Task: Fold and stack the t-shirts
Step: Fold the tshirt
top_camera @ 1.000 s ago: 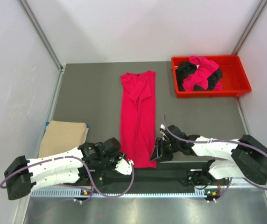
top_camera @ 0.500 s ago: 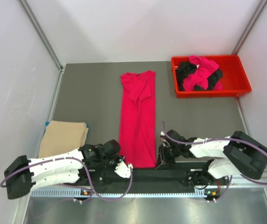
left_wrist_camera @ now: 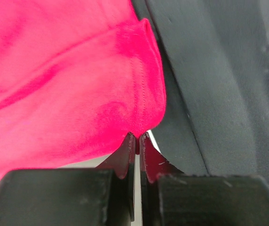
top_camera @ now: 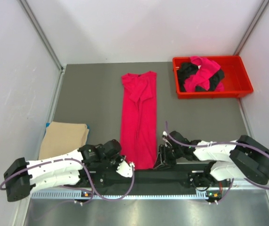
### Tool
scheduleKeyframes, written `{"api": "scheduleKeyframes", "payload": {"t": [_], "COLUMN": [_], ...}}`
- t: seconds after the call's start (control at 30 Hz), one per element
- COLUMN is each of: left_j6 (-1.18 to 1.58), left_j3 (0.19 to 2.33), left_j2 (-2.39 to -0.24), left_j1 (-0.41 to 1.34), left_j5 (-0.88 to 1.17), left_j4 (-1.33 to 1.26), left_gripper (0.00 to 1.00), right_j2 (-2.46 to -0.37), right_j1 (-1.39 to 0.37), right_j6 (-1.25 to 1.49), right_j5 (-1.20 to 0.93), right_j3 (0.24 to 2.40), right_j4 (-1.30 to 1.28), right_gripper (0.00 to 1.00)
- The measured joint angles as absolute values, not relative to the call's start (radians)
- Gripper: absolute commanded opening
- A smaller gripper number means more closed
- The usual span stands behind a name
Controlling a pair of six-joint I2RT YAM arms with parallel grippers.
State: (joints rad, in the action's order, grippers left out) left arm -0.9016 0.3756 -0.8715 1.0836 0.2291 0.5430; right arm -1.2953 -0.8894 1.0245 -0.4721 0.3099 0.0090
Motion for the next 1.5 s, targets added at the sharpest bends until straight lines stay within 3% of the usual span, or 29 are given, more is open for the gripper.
{"api": "scheduleKeyframes", "payload": {"t": [0.23, 0.63, 0.8, 1.0, 1.27, 1.5], "left_j6": [-0.865, -0.712, -0.661, -0.626, -0.576, -0.549], "left_j3": [0.418, 0.52, 0.638, 0.802, 1.046, 1.18], "left_j2": [-0.829, -0.809, -0.924, -1.143, -1.499, -1.679], "left_j1": [1.082, 1.051, 0.845, 0.607, 0.482, 0.419], "left_j5": [0.257, 0.125, 0.126, 0.163, 0.163, 0.163], "left_j4": [0.563, 0.591, 0.566, 0.51, 0.463, 0.42], "left_gripper": [0.0, 0.0, 0.0, 0.0, 0.0, 0.0], "right_j2": [-1.302, -1.172, -1.175, -1.338, -1.605, -1.731], "right_j1": [-0.888, -0.871, -0.778, -0.631, -0.503, -0.438], "right_j6": [1.048, 0.998, 0.892, 0.737, 0.626, 0.61], "right_j5": [-0.418, -0.35, -0.326, -0.316, -0.323, -0.348], "right_j3": [0.299, 0.384, 0.524, 0.713, 0.943, 1.038], "right_j4": [0.046, -0.096, -0.17, -0.21, -0.193, -0.157], "right_gripper": [0.0, 0.0, 0.0, 0.0, 0.0, 0.0]}}
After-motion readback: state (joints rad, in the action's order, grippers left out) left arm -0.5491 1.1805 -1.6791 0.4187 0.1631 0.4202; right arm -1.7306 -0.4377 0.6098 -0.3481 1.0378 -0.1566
